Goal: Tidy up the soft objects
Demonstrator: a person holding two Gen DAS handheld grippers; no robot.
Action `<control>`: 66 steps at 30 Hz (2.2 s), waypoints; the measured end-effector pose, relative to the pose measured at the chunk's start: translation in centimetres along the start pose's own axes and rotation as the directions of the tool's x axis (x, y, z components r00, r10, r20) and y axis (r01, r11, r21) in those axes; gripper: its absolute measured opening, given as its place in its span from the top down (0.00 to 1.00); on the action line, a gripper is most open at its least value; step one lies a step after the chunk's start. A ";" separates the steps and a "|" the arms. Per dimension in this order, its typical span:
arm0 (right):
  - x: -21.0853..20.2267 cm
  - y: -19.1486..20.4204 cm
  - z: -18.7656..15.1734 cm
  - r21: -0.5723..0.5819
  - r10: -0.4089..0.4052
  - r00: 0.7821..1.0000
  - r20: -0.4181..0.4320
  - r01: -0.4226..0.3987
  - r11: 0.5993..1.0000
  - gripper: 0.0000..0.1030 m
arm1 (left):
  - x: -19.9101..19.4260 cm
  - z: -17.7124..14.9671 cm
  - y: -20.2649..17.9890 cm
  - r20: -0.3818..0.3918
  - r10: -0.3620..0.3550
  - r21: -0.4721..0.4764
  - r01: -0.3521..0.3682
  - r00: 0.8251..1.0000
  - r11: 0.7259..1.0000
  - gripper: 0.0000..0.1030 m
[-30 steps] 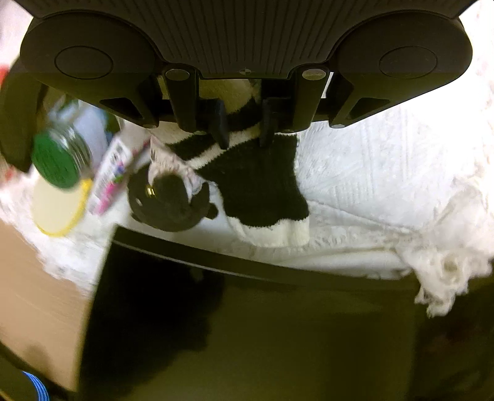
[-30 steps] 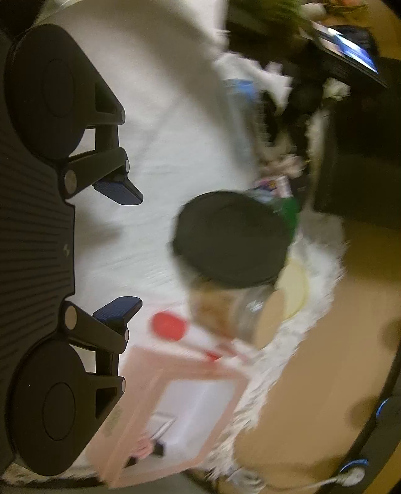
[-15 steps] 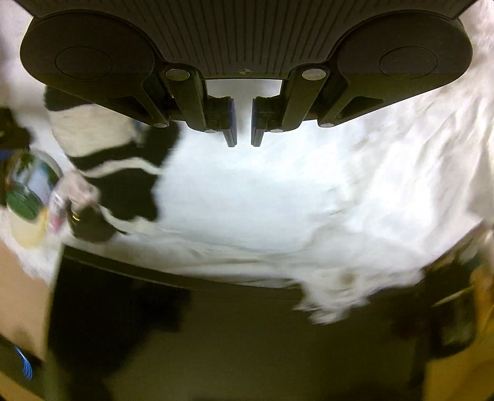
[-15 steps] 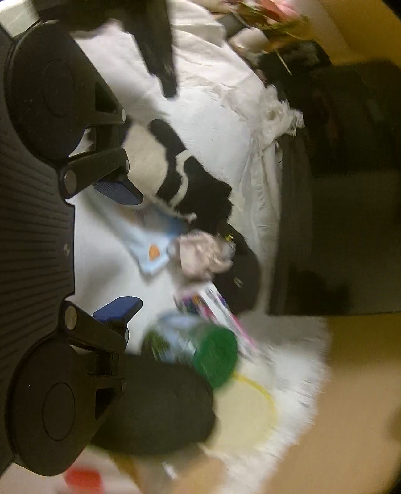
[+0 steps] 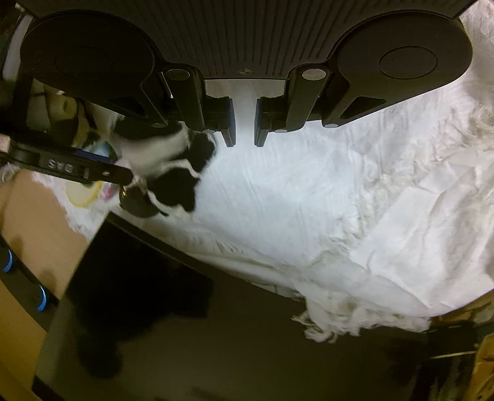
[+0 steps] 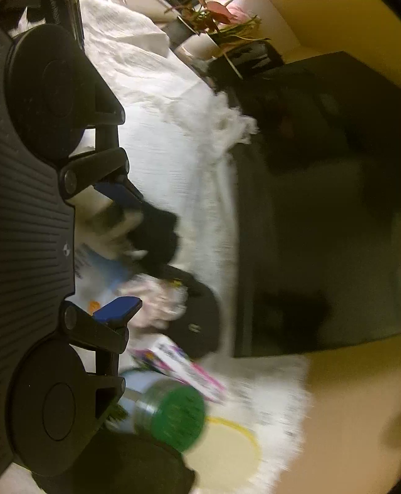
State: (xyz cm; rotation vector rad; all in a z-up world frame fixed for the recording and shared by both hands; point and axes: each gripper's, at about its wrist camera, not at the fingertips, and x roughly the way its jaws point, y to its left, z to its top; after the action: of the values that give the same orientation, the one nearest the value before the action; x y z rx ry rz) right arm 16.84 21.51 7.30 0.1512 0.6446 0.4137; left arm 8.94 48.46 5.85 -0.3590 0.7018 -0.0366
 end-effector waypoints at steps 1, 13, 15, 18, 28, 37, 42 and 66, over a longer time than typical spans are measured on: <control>-0.2 0.1 0.3 -0.014 -0.033 0.999 0.022 0.033 0.999 0.34 | -0.1 0.0 0.1 0.005 0.003 -0.012 -0.003 1.000 1.000 0.86; 6.8 2.5 -0.3 -0.123 0.047 0.978 -0.203 -0.073 0.990 0.40 | -1.3 -1.7 -0.4 0.015 -0.009 0.016 0.008 1.000 1.000 0.86; 5.0 2.6 -0.5 -0.143 0.069 0.978 -0.199 -0.099 0.985 0.51 | -1.2 -1.8 -0.9 0.005 -0.007 0.034 0.006 1.000 0.999 0.86; 0.4 2.0 -1.0 -0.169 0.113 0.971 -0.211 -0.150 0.974 0.69 | -1.0 -1.6 -1.5 -0.016 -0.028 0.082 0.030 0.999 0.996 0.86; -11.5 -6.0 -7.5 -0.173 -0.188 0.971 -0.148 0.162 0.972 0.69 | 4.9 -1.0 -6.8 -0.107 -0.155 0.269 0.178 0.982 0.947 0.84; -12.6 -9.3 -10.7 0.004 -0.282 0.958 -0.054 0.283 0.959 0.26 | 9.6 -3.8 -14.1 -0.226 -0.144 0.523 0.245 0.963 0.816 0.49; -12.7 -10.5 -12.3 0.091 -0.260 0.966 -0.001 0.259 0.962 0.19 | 9.8 -4.6 -15.3 -0.266 -0.169 0.581 0.298 0.949 0.758 0.38; -12.3 -12.9 -13.4 0.186 -0.183 0.983 0.032 0.174 0.967 0.02 | 12.3 -1.8 -13.8 -0.196 -0.042 0.598 0.153 0.980 0.787 0.18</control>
State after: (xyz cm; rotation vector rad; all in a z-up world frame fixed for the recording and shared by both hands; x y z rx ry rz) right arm 4.01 4.80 0.04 0.2741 0.6418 0.1758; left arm 18.46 33.09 1.53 0.2424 0.8014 -0.3937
